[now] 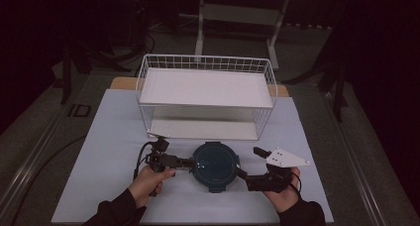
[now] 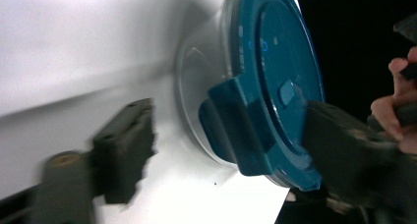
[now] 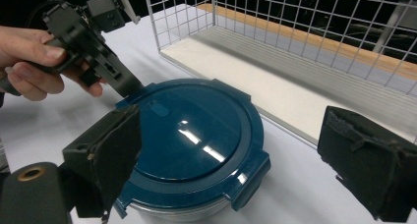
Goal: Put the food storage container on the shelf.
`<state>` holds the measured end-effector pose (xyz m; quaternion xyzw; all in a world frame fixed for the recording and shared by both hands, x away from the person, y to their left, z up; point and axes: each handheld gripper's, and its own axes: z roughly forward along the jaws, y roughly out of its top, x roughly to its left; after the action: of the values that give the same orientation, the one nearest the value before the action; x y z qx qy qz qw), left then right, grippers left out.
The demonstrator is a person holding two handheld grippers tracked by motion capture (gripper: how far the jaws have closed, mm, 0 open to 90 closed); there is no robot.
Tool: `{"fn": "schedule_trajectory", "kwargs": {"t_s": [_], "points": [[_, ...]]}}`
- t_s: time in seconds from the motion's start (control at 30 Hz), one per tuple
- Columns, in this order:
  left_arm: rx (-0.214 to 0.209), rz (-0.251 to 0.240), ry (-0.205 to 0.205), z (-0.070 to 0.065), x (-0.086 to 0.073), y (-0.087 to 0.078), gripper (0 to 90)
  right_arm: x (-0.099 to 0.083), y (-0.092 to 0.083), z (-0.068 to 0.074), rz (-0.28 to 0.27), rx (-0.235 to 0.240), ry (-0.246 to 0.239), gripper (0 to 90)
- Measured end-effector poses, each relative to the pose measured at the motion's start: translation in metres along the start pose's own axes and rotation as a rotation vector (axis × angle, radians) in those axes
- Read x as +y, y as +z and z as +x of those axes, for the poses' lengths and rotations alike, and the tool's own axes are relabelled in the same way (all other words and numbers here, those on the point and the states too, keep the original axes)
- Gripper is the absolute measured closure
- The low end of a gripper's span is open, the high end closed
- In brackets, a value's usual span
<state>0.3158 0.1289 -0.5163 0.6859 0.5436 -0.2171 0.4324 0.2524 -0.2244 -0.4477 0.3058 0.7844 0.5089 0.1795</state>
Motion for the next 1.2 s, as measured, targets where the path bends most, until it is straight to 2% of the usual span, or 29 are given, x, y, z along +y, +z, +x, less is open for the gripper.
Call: {"fn": "schedule_trajectory", "kwargs": {"t_s": [0.13, 0.37, 0.43, 0.5, 0.57, 0.7, 0.83, 0.93, 0.97, 1.2], "points": [[-0.034, 0.008, -0.042, 0.004, 0.001, 0.001, 37.3, -0.001, 0.0, 0.0, 0.005, 0.005, 0.004, 9.6], [-0.07, 0.028, -0.075, 0.006, 0.001, 0.007, 46.9, -0.001, 0.002, 0.0, 0.016, 0.006, 0.007, 9.6], [-0.11, 0.042, -0.085, 0.009, 0.0, 0.009, 50.4, -0.001, 0.002, 0.0, 0.02, 0.009, 0.01, 9.6], [-0.123, 0.046, -0.077, 0.01, 0.0, 0.01, 51.7, -0.001, 0.001, -0.001, 0.021, 0.007, 0.016, 9.6], [-0.136, 0.043, -0.088, 0.012, -0.001, 0.01, 52.7, -0.002, 0.001, -0.002, 0.025, 0.01, 0.024, 9.6], [-0.128, 0.037, -0.061, 0.009, -0.002, 0.009, 53.1, -0.004, 0.003, -0.007, 0.053, 0.024, 0.061, 9.6], [-0.12, 0.038, -0.022, 0.005, -0.003, 0.007, 53.8, -0.009, 0.007, -0.014, 0.088, 0.042, 0.12, 12.6], [-0.119, 0.034, -0.004, 0.003, -0.005, 0.006, 54.5, -0.011, 0.009, -0.016, 0.106, 0.05, 0.14, 12.6], [-0.118, 0.035, 0.012, 0.002, -0.007, 0.005, 54.8, -0.013, 0.011, -0.019, 0.12, 0.073, 0.177, 12.7], [-0.119, 0.022, 0.08, -0.003, -0.013, 0.002, 56.1, -0.019, 0.014, -0.03, 0.163, 0.146, 0.307, 16.6]]}}
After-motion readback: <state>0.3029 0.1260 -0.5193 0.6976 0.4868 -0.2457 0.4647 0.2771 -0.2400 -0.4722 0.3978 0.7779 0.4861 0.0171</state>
